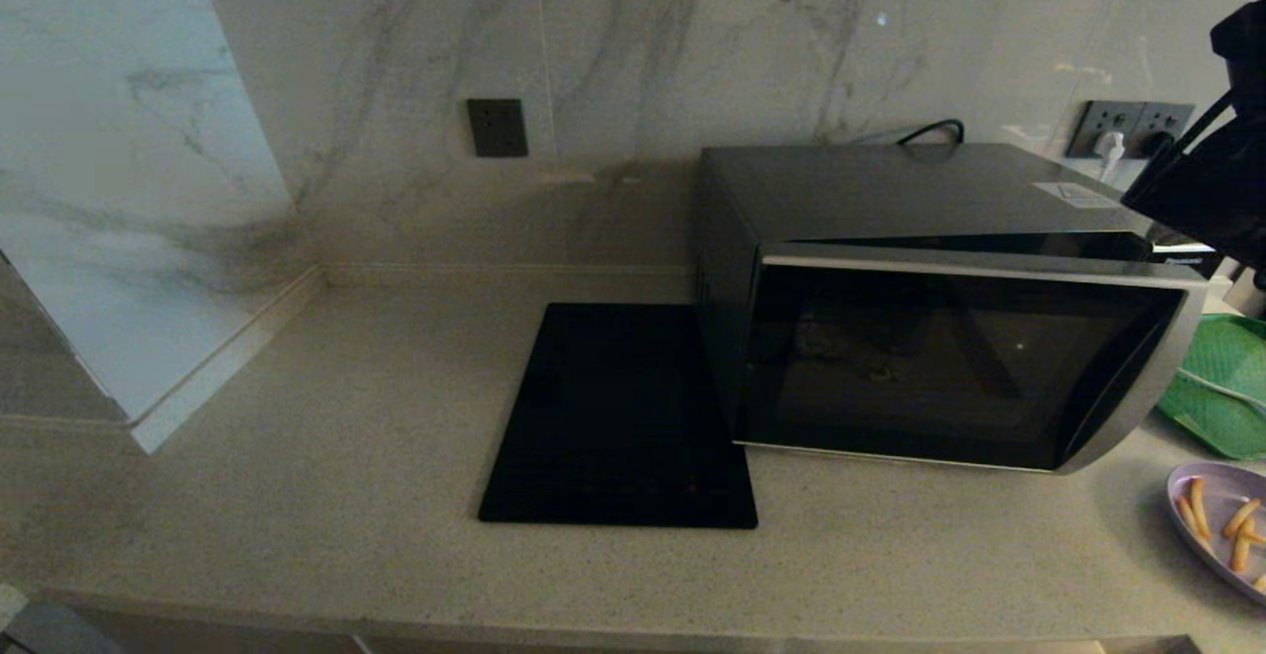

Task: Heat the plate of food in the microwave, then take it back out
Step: Open the microwave oven

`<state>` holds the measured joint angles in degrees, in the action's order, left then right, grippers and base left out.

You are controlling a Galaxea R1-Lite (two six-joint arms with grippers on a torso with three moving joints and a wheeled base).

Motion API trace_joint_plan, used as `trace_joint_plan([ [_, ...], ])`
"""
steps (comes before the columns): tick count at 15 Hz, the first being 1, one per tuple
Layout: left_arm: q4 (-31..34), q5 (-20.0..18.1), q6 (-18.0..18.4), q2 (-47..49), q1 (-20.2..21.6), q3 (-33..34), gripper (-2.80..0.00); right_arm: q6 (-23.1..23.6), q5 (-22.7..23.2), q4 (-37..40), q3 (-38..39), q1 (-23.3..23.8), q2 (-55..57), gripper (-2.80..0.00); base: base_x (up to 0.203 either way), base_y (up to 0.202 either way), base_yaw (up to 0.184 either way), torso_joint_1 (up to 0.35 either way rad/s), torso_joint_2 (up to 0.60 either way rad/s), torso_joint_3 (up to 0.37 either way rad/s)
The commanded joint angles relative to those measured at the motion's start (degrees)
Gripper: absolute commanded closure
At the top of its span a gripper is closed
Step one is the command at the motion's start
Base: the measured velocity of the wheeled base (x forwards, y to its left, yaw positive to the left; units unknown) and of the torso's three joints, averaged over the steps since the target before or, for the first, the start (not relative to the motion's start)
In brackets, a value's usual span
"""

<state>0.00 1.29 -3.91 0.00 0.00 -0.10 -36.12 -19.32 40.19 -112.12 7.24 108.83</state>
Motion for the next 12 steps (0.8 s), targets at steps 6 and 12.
trace_joint_plan([
  [6, 0.0, 0.0, 0.0, 0.0, 0.0, 0.0, 0.0, -0.3, -0.1, 0.3, 2.1, 0.0, -0.1, 0.0, 0.0, 0.0, 0.0, 0.0, 0.0, 0.0],
  [12, 0.0, 0.0, 0.0, 0.0, 0.0, 0.0, 0.0, -0.2, 0.1, 0.5, 5.0, 0.0, -2.6, 0.0, 0.0, 0.0, 0.0, 0.0, 0.0, 0.0],
])
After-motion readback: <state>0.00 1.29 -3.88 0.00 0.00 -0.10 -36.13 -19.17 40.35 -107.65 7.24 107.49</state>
